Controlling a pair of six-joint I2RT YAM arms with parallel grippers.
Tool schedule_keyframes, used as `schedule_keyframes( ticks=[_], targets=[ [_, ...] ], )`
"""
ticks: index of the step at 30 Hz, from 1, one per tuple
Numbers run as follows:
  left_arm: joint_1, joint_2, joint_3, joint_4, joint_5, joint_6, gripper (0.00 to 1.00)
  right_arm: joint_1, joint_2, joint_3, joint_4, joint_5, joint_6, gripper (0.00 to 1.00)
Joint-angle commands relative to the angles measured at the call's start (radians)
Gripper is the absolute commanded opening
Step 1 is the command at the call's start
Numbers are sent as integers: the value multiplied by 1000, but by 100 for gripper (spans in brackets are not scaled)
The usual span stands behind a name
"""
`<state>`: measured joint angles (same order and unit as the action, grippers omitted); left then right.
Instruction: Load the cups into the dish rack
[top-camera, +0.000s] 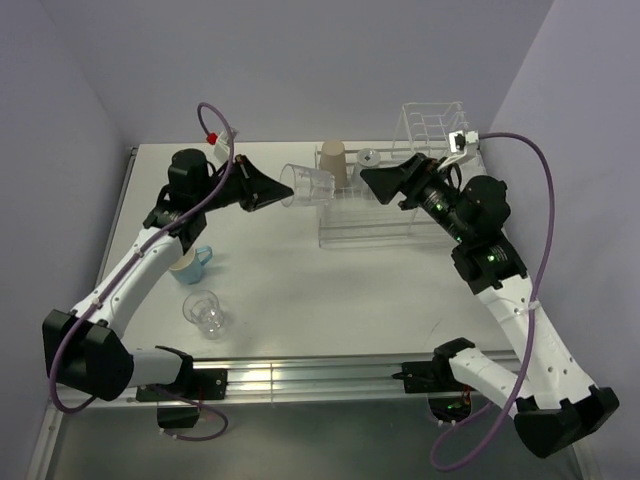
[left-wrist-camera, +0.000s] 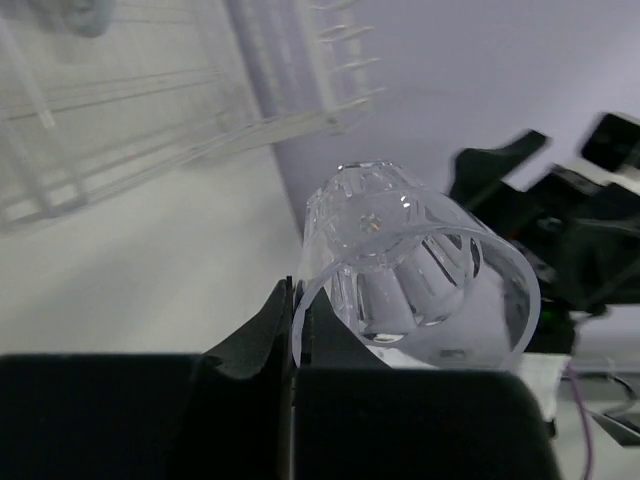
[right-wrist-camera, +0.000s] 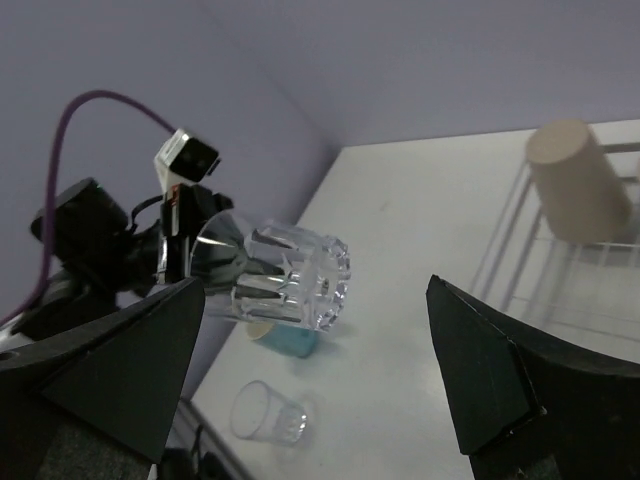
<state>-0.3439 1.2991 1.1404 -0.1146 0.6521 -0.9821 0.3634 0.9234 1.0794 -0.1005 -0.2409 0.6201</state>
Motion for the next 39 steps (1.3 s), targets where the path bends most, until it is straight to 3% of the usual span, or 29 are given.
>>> schedule_keyframes(
  ticks=[1, 5, 9, 23, 32, 39],
  targets=[
    [-3, -12, -45, 488, 222, -214, 0, -47, 22, -74, 214, -308, 133, 100],
    [-4, 3, -96, 735, 267, -338, 0, -66, 46, -131, 396, -403, 249, 100],
    [-9, 28, -117, 852, 284, -403, 0, -76, 84, -165, 527, -463, 329, 100],
    [-40, 71, -148, 966, 276, -458, 0, -81, 178, -320, 1079, -541, 673, 100],
    [-95, 109, -122, 945, 248, -438, 0, -81, 189, -319, 1165, -540, 736, 100],
    [-118, 124, -105, 932, 238, -426, 0, -69, 164, -289, 1027, -546, 649, 100]
  ],
)
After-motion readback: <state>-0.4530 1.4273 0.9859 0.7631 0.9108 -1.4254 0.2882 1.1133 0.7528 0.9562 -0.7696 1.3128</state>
